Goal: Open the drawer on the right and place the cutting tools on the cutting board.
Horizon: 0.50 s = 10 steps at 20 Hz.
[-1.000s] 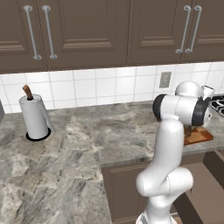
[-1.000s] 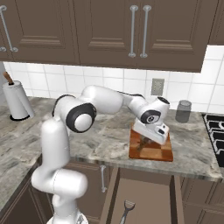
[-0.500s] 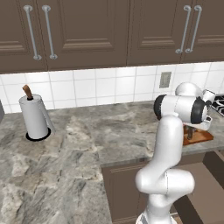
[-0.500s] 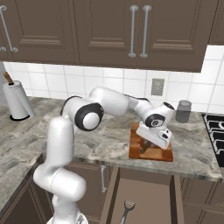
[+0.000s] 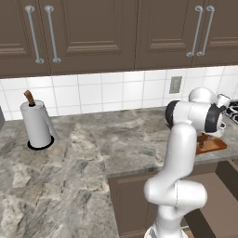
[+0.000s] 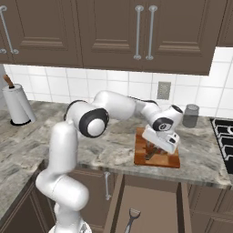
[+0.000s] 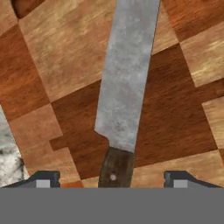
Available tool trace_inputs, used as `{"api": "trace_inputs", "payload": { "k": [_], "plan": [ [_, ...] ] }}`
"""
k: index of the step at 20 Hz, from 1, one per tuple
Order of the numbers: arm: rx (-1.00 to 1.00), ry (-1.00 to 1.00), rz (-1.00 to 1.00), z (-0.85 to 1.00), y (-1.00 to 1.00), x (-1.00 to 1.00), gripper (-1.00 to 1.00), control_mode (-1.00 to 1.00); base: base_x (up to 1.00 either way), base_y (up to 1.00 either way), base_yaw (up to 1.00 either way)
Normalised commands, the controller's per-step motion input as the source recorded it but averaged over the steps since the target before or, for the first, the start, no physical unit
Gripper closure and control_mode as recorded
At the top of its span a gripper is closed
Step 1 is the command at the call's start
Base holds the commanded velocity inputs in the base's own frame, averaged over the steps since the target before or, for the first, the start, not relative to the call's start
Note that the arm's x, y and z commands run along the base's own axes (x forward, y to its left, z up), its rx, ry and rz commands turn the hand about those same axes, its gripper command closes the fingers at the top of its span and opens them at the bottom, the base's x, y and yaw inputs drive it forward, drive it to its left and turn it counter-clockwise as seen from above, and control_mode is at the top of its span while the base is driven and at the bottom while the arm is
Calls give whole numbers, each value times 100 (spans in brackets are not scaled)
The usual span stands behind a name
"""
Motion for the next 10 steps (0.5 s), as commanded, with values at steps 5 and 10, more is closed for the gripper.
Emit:
{"api": "trace_inputs", "payload": {
  "k": [5, 10],
  "plan": [
    [0, -5, 0, 88, 44, -67, -100, -100, 0, 0, 0],
    [-1, 0, 0, 72, 58, -95, -100, -100, 0, 0, 0]
  ]
}}
